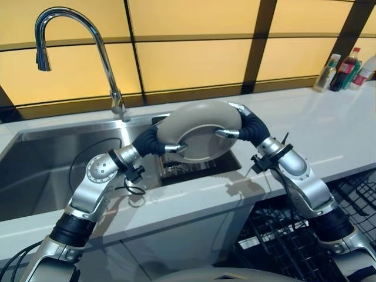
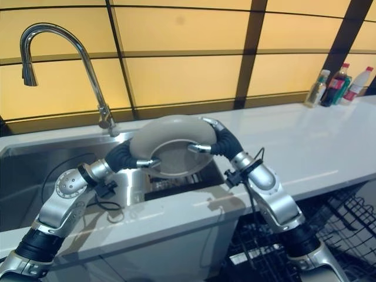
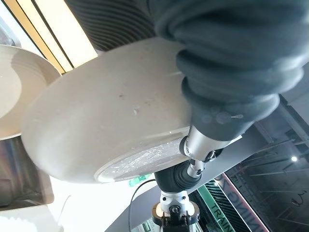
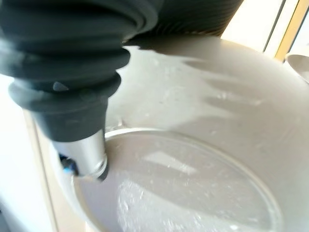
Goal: Pick up plates and place into dishwasher.
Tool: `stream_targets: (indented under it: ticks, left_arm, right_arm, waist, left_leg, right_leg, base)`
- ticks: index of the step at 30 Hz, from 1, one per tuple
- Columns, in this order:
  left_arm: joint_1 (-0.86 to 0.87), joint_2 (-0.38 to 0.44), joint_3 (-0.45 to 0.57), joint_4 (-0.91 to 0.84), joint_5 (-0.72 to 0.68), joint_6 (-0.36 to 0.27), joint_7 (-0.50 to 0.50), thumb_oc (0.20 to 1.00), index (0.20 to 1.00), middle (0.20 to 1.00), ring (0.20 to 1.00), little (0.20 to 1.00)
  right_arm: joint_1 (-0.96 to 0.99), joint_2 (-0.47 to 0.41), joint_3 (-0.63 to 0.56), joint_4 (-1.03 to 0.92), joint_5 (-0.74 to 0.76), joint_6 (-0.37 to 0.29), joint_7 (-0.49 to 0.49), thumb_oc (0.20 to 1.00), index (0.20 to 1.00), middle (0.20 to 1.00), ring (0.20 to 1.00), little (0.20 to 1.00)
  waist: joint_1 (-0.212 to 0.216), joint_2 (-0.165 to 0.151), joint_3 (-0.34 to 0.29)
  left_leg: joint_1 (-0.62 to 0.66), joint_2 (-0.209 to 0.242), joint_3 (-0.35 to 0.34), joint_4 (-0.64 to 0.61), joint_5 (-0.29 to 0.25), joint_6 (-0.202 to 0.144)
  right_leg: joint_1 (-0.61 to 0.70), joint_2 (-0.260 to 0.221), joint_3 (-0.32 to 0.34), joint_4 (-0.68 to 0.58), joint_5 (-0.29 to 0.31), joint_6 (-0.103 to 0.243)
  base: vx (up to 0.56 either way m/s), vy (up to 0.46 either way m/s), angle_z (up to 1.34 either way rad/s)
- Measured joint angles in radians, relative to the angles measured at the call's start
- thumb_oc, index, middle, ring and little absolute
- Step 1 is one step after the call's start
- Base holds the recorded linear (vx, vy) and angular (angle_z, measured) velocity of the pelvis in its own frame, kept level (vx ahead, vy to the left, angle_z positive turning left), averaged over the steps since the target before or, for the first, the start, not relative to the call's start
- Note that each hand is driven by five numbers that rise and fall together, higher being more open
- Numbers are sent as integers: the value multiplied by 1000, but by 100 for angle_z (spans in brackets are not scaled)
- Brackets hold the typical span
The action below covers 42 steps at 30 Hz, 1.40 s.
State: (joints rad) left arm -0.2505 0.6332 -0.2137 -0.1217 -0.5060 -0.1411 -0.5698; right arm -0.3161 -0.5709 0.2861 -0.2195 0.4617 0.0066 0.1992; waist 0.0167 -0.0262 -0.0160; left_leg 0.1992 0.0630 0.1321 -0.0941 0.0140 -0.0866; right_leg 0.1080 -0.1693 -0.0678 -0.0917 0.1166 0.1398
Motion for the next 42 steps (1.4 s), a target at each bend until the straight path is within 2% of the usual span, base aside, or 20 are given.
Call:
stream_targets:
  ticks: [19,21,29,42]
  left_arm:
    - [11,1,-2,7,3,0,3,200,200,200,200,200]
    - [11,1,-5,7,3,0,14,1000,1000,1000,1000,1000]
    - [11,-31,-4,7,3,0,99,1000,1000,1000,1000,1000]
    - [11,-46,-4,7,3,-1,129,1000,1000,1000,1000,1000]
  right_arm:
    - [1,-3,-11,1,-1,51,53,200,200,200,200,200]
    - [1,-3,-11,1,0,58,52,200,200,200,200,200]
    - [6,2,-6,5,-5,66,51,200,200,200,200,200]
    - [10,4,-6,10,-46,69,31,200,200,200,200,200]
  waist:
    - [-2,-17,5]
    - [-2,-17,5]
    - [-2,-17,5]
    - [-3,-17,5]
  left_leg:
    - [0,0,1,0,0,0]
    - [0,0,2,0,0,1]
    - [0,1,3,0,-2,3]
    - [0,1,3,0,-3,4]
  right_leg:
    - [4,1,2,-2,0,0]
    - [4,1,2,-3,0,0]
    - [1,1,3,-4,0,0]
    - [1,2,4,-4,0,0]
  base:
    - [0,0,0]
    - [0,0,0]
    - [-4,-4,0]
    - [0,0,0]
